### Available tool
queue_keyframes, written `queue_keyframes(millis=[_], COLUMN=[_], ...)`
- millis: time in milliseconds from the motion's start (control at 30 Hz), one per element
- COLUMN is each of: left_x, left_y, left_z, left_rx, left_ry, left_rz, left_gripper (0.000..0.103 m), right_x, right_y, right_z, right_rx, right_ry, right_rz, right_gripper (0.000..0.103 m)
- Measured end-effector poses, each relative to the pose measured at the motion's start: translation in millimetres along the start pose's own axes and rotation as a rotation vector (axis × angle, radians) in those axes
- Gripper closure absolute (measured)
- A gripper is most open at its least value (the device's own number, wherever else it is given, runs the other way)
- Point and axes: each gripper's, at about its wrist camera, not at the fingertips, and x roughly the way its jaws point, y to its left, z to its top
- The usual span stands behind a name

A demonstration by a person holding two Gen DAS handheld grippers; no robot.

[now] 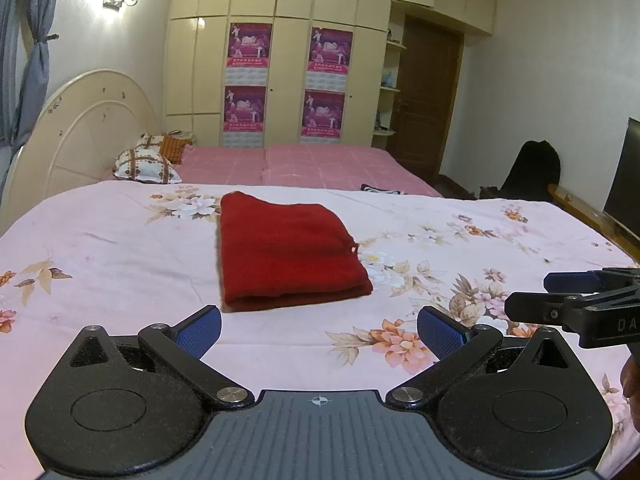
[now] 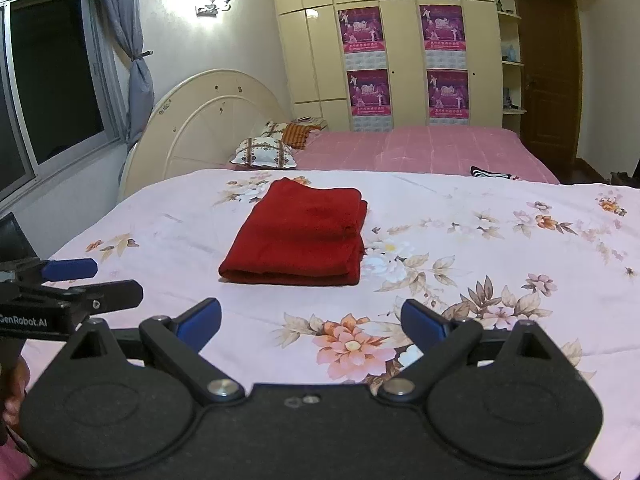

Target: Fold small clothes

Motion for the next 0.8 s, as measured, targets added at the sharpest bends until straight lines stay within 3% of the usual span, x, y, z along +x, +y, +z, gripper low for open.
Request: queue_keyframes(millis=[800], left_x=[-0.1], left_y=[-0.4], left_z=[-1.9], left_rx=[-0.005], left_ry=[0.002], left_rz=[0.008], left_gripper=[0.000], right_x=[1.1], right_y=[0.5], right_z=[-0.3], right_rx=[-0.007], right_ry=[-0.002], right_rz=[0.011], right_gripper=[0.007])
